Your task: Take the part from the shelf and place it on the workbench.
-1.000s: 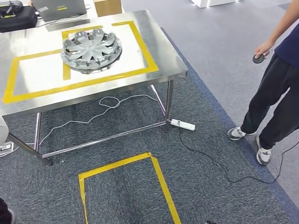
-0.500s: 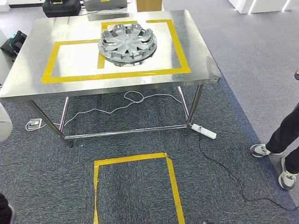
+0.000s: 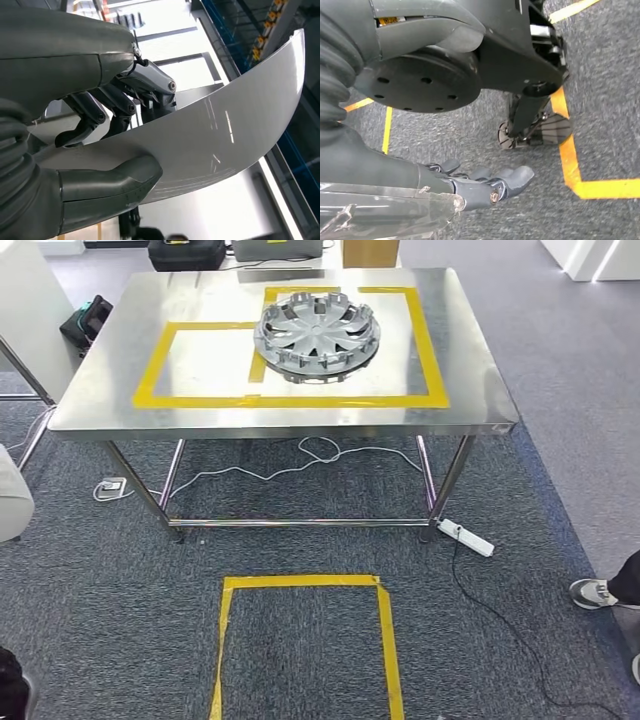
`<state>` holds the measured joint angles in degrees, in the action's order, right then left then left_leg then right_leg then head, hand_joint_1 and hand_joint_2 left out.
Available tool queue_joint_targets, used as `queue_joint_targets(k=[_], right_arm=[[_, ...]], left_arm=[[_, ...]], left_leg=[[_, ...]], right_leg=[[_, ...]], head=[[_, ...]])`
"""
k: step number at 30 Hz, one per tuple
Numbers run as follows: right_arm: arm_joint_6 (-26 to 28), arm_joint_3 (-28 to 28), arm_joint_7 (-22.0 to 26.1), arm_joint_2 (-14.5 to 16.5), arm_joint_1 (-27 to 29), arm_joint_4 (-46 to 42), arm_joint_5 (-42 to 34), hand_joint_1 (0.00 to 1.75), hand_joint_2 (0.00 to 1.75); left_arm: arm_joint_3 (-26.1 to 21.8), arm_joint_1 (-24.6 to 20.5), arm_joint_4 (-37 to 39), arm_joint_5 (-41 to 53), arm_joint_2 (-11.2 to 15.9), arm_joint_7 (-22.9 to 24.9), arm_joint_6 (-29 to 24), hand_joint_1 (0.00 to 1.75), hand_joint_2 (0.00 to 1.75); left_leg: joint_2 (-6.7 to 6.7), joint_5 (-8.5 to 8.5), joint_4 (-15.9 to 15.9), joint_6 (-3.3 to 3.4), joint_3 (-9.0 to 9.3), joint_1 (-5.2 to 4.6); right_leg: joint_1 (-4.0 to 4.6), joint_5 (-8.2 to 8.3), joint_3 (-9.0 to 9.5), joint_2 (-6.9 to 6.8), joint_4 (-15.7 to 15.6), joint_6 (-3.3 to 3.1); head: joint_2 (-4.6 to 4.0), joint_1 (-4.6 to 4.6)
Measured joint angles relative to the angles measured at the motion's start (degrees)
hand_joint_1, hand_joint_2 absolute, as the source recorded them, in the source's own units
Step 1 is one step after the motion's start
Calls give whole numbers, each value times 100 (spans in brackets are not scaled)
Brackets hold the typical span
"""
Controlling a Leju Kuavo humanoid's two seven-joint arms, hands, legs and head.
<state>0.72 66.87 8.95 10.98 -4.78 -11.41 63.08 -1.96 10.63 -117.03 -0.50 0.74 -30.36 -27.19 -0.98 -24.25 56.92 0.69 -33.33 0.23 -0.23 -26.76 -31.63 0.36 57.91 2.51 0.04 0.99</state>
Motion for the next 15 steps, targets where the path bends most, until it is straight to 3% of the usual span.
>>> queue_joint_targets(k=[2, 3, 10, 15], right_arm=[[8, 4, 13, 7, -2, 0, -1, 0, 175], [11, 5, 19, 9, -1, 0, -2, 0, 175], [29, 8, 27, 10, -5, 0, -5, 0, 175], [43, 6, 11, 10, -4, 0, 52, 0, 175]], left_arm=[[13, -8, 3, -1, 13, 1, 20, 175, 175], [20, -17, 4, -1, 20, 1, 26, 175, 175], [37, -58, 25, -2, 38, -2, 54, 175, 175], [38, -51, 31, 60, 67, -68, 135, 175, 175]], left_leg=[[4, 30, -23, 58, -3, 0], [8, 40, -43, 48, 1, 3], [12, 84, -109, -159, 2, 39], [12, 87, -109, -186, -2, 38]], right_leg=[[11, 22, -5, 10, -1, -14], [19, 28, -13, 16, -1, -27], [56, 31, -42, 16, 8, -110], [56, 34, -38, 14, 6, -118]], head=[[0, 3], [0, 2], [0, -1], [0, -3]])
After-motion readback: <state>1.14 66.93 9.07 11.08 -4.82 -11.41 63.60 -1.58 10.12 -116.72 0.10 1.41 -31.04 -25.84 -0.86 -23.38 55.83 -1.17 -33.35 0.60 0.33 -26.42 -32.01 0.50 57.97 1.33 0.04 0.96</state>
